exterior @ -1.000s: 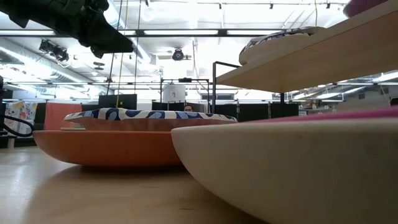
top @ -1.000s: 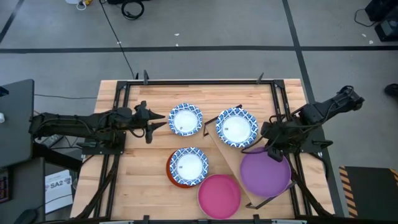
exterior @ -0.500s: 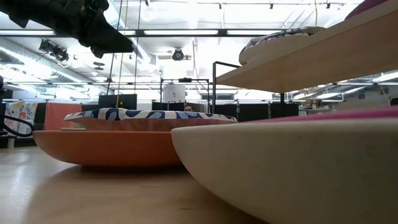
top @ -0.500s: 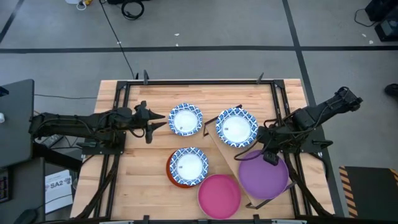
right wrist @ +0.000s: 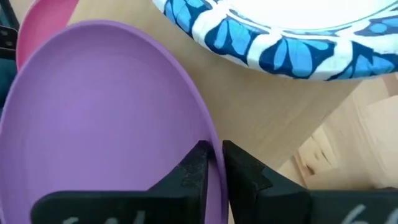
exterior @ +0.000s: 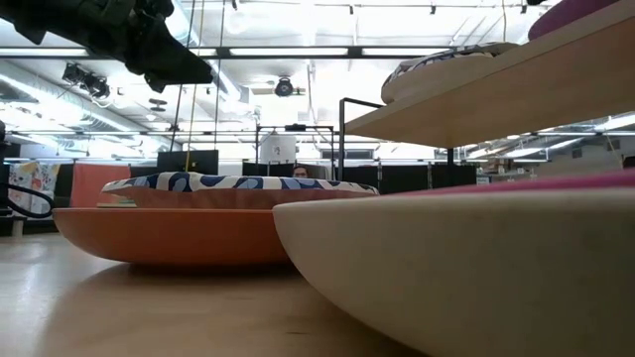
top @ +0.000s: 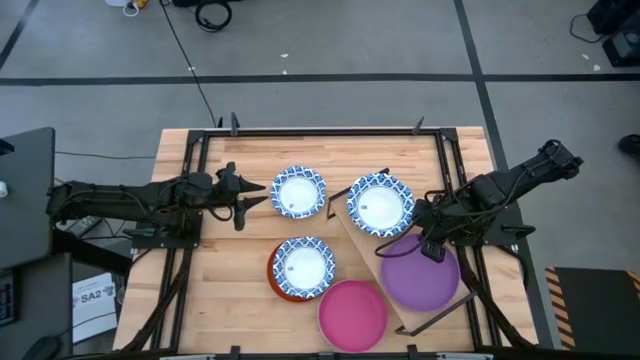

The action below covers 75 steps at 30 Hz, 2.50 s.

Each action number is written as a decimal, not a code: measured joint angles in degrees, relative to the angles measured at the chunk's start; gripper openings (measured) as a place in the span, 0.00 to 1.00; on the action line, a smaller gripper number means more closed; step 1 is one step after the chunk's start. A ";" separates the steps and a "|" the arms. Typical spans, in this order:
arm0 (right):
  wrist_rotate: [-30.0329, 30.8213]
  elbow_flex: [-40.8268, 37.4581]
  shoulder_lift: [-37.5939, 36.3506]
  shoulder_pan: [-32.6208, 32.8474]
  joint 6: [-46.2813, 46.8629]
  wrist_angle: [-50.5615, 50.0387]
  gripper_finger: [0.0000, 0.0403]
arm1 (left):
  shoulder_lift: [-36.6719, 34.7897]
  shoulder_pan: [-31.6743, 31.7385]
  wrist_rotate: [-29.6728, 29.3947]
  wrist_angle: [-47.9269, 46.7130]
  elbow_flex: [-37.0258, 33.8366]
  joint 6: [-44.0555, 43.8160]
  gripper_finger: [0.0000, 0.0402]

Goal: Place and stack plates onto a shelf
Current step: Put the purple plate on the shelf, then stack the white bowl on top of the white bowls on the shelf

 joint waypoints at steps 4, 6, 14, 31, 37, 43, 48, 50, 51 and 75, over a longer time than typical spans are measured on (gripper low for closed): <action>-0.16 -0.01 0.00 0.00 0.03 -1.53 0.15 | 0.00 -0.01 -0.01 0.00 0.00 0.00 0.35; -0.17 -0.01 0.00 0.00 0.39 -1.71 0.16 | 0.00 -0.01 -0.01 0.02 0.00 0.00 0.35; -0.27 -0.01 0.00 0.00 0.44 -3.09 0.25 | 0.00 -0.01 -0.01 0.00 0.00 0.00 0.35; -2.32 -0.01 0.00 0.02 0.66 -3.01 0.43 | 0.00 -0.01 0.00 -0.01 0.00 0.00 0.35; -1.92 -0.01 -0.02 0.00 0.45 -3.01 0.43 | 0.00 0.00 -0.01 -0.02 0.00 0.00 0.35; -1.62 -0.01 -0.02 0.02 -1.38 -3.00 0.42 | 0.00 -0.02 -0.01 0.00 0.00 0.00 0.35; 0.95 -0.01 -0.97 0.00 -1.50 -2.99 0.42 | 0.00 -0.01 0.00 -0.01 0.00 -0.01 0.35; 2.28 -0.01 -2.09 0.02 -1.50 -2.99 0.42 | 0.00 -0.01 0.01 -0.01 0.00 0.00 0.35; 2.83 -0.01 -2.80 0.00 -1.50 -2.99 0.42 | 0.00 -0.02 -0.01 0.00 0.00 -0.02 0.35; 41.46 -0.01 -19.30 -0.49 -1.53 0.70 0.42 | -0.02 0.05 -3.37 0.02 0.00 -5.74 0.35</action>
